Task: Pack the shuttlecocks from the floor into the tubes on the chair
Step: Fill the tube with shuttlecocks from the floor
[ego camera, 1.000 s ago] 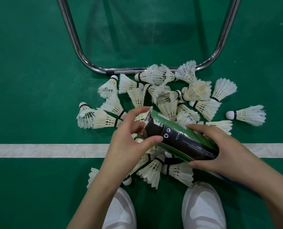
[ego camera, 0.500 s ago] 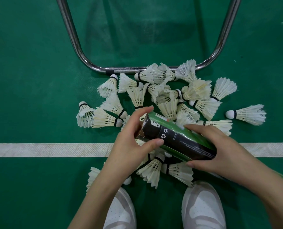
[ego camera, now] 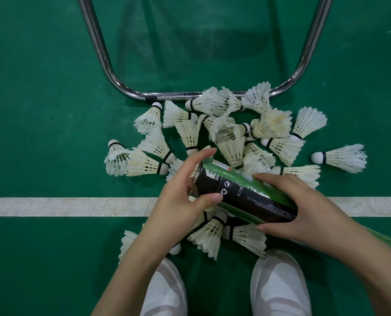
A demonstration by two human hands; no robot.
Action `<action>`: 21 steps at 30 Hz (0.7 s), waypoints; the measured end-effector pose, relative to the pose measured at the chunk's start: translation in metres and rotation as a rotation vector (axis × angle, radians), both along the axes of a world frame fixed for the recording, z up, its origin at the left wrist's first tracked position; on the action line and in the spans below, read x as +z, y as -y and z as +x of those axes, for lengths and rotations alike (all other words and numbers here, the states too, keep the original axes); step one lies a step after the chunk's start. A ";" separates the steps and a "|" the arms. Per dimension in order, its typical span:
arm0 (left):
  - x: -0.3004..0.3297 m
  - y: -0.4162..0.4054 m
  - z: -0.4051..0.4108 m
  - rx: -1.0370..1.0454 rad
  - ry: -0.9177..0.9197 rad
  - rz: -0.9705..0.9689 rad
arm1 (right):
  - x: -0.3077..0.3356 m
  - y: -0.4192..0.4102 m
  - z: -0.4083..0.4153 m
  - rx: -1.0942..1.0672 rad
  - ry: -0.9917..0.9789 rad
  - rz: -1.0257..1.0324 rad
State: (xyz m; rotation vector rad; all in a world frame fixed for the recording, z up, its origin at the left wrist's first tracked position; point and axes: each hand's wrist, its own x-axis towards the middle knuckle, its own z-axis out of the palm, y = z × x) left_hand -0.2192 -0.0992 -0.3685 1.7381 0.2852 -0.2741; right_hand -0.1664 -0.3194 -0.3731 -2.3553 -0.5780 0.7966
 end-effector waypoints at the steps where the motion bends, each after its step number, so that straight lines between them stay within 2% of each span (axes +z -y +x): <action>1: 0.000 0.000 0.000 -0.003 -0.003 -0.006 | 0.000 0.000 0.000 0.002 0.002 -0.003; 7: -0.001 -0.003 -0.001 0.027 -0.027 -0.006 | 0.000 -0.002 0.000 -0.005 0.000 0.014; 15: -0.011 -0.029 -0.003 0.246 -0.018 0.040 | 0.001 -0.003 0.004 -0.026 -0.004 0.024; 21: -0.033 -0.054 -0.009 0.462 0.033 0.312 | 0.002 0.000 0.005 -0.042 0.012 0.026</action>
